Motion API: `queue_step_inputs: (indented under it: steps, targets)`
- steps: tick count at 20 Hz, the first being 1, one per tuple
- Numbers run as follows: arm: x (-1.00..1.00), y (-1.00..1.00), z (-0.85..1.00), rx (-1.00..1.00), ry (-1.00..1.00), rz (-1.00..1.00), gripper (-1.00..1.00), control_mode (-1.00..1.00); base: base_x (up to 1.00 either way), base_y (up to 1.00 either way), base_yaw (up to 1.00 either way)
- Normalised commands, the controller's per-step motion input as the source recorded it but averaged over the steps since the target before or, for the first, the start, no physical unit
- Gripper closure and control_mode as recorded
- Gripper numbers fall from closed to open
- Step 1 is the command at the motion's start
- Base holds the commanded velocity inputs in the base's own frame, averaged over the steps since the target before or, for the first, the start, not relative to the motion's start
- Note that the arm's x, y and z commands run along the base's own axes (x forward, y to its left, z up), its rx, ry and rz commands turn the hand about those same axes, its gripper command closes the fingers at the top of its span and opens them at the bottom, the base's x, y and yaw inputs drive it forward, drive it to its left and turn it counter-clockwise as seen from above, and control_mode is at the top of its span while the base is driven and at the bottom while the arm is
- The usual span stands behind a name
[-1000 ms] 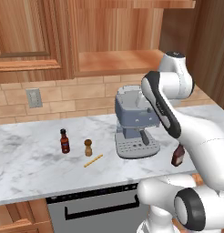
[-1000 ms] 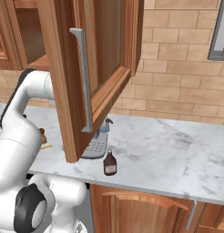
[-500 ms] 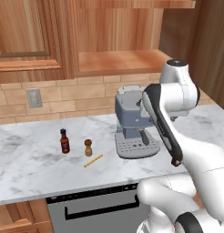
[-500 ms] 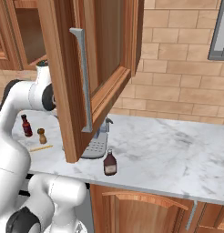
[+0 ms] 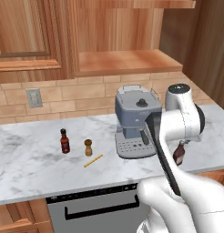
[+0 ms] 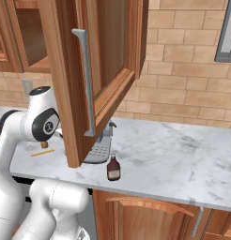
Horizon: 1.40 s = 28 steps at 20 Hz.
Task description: There are various items on the counter. Only move the condiments/shakers into the cabinet.
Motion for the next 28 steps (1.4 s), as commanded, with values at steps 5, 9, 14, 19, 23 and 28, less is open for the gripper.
queue_step_inputs:
  steps: [5, 9, 14, 19, 23, 28]
  targets:
    - [0.21, -0.16, -0.09, 0.00, 0.00, -0.20, -1.00, -1.00, 0.00, 0.00, 0.00]
    - [0.27, 0.00, -0.10, -0.01, 0.00, 0.00, -1.00, -1.00, 0.00, 0.00, 0.00]
    - [0.35, -0.01, -0.19, 0.00, 0.00, 0.00, -1.00, -1.00, 0.00, 0.00, 0.00]
    - [0.12, -0.21, -0.25, -0.01, 0.00, 0.00, -1.00, -1.00, 0.00, 0.00, 0.00]
    - [0.00, -0.27, -0.28, 0.00, 0.00, 0.00, -1.00, -1.00, 0.00, 0.00, 0.00]
    - [0.00, -0.24, -0.22, 0.00, 0.00, 0.00, -1.00, -1.00, 0.00, 0.00, 0.00]
